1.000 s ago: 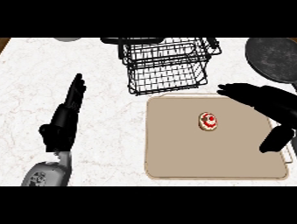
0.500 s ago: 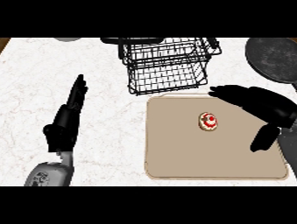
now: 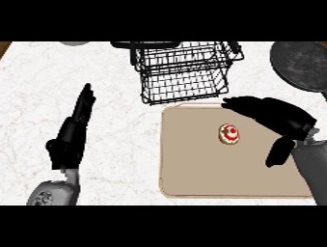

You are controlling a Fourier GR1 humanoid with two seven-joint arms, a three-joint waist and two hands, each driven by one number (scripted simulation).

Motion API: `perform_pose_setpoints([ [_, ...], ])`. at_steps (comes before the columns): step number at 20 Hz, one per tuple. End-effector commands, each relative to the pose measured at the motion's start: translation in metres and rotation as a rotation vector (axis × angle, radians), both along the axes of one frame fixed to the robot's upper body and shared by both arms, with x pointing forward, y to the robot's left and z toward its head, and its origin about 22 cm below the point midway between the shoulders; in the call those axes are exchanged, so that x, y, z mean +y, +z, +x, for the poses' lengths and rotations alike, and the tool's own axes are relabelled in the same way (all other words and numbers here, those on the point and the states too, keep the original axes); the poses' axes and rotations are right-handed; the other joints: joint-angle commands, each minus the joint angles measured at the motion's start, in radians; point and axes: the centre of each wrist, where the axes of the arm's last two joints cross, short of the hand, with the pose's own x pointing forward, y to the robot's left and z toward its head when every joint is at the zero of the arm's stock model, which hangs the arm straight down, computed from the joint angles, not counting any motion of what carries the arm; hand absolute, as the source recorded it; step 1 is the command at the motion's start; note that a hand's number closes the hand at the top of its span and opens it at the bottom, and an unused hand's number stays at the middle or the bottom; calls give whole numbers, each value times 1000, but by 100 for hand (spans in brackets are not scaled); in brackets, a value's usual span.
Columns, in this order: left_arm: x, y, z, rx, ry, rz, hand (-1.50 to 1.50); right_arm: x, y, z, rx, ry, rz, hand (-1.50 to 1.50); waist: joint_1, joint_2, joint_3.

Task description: Pick the cupcake from the tray and place it in the tiered basket

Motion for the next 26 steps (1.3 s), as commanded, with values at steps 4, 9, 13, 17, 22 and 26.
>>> perform_pose_setpoints([
  [4,10,-7,1,3,1,-26,0,5,11,1,18,2,19,-150,-2,-1,0],
  [9,6,-5,1,-2,-3,-8,0,1,-22,13,14,1,35,-150,1,0,0],
  [13,13,24,5,3,4,12,0,28,-42,5,34,6,46,-150,2,0,0],
  [17,6,-1,-10,4,10,3,0,3,-43,-1,37,-43,105,-150,-1,-1,0],
  [22,-9,-8,9,9,-6,0,0,40,-50,-12,-92,-28,123,150,-4,0,0],
  [26,-8,-7,4,6,-1,13,0,20,-66,-2,-226,7,79,150,0,1,0],
])
